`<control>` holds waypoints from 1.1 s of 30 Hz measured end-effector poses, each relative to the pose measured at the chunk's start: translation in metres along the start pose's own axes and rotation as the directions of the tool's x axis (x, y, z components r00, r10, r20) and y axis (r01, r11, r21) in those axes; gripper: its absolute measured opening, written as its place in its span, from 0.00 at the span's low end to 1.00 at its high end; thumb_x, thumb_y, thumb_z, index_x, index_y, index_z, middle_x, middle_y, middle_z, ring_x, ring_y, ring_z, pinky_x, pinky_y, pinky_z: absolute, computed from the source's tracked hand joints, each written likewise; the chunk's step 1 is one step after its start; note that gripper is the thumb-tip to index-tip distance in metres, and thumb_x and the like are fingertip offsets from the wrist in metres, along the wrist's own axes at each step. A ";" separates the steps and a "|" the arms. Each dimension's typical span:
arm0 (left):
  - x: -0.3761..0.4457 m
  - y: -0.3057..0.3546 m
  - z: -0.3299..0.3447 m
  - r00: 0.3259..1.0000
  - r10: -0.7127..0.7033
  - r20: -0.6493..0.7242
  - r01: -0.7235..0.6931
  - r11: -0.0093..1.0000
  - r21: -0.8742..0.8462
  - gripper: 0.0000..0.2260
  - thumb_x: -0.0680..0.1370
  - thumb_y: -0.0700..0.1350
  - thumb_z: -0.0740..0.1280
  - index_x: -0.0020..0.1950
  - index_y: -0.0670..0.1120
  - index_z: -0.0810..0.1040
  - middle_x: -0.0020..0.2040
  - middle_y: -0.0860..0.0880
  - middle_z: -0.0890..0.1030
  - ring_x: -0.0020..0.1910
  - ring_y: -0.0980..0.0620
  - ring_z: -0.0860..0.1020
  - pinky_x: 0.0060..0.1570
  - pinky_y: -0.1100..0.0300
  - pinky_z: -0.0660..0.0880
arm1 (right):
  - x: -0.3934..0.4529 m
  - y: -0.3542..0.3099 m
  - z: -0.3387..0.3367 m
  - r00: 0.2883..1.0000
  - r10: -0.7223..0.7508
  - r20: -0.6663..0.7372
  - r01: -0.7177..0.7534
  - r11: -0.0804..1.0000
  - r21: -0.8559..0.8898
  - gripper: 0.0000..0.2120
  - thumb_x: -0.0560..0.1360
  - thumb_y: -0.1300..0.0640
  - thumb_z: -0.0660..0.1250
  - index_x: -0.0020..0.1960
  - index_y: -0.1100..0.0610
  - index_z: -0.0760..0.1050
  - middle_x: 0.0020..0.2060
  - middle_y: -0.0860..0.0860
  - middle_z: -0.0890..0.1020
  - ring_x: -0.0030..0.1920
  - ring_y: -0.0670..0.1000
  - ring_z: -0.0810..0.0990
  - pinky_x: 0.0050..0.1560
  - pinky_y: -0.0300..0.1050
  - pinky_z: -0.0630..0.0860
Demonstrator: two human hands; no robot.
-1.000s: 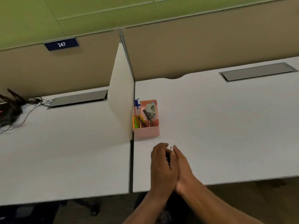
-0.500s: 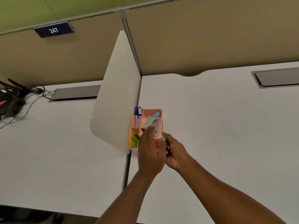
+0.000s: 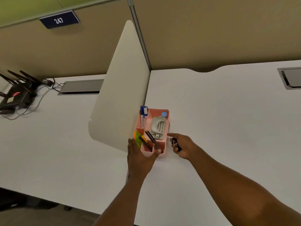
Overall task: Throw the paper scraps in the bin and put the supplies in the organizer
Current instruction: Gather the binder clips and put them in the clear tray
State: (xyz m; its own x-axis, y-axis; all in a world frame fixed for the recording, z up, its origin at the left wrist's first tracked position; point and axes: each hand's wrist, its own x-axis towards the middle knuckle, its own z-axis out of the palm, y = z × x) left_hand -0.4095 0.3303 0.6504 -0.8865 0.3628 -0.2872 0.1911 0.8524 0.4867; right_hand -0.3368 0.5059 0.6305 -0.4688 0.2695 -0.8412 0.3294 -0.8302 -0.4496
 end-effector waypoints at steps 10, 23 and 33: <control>0.002 0.003 0.002 0.999 -0.038 -0.011 0.038 0.999 -0.014 0.59 0.61 0.73 0.70 0.79 0.48 0.43 0.80 0.49 0.50 0.78 0.47 0.52 0.74 0.48 0.61 | 0.014 -0.006 -0.011 0.998 0.012 0.057 -0.015 0.998 0.062 0.09 0.79 0.55 0.63 0.49 0.60 0.80 0.32 0.51 0.75 0.23 0.45 0.66 0.19 0.34 0.61; 0.003 -0.001 0.004 0.999 -0.031 -0.026 0.029 0.997 -0.072 0.58 0.57 0.74 0.69 0.78 0.51 0.46 0.79 0.48 0.56 0.76 0.45 0.59 0.69 0.43 0.68 | 0.004 -0.009 -0.056 0.999 -0.015 -0.046 0.019 0.996 0.085 0.08 0.78 0.54 0.67 0.46 0.59 0.78 0.32 0.52 0.76 0.25 0.46 0.67 0.18 0.35 0.61; 0.005 0.000 0.005 0.999 -0.046 -0.015 0.045 0.996 -0.076 0.59 0.56 0.75 0.68 0.78 0.52 0.46 0.78 0.48 0.56 0.76 0.45 0.60 0.69 0.43 0.69 | -0.006 -0.012 -0.055 0.948 -0.146 -0.282 0.178 0.980 0.091 0.07 0.77 0.57 0.65 0.43 0.60 0.76 0.31 0.53 0.75 0.27 0.48 0.67 0.23 0.38 0.62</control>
State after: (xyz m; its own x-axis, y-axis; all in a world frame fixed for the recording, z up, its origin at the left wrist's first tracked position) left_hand -0.4119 0.3337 0.6445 -0.9008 0.3171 -0.2966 0.1185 0.8367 0.5347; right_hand -0.2930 0.5411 0.6239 -0.2619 0.5146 -0.8165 0.1646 -0.8098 -0.5631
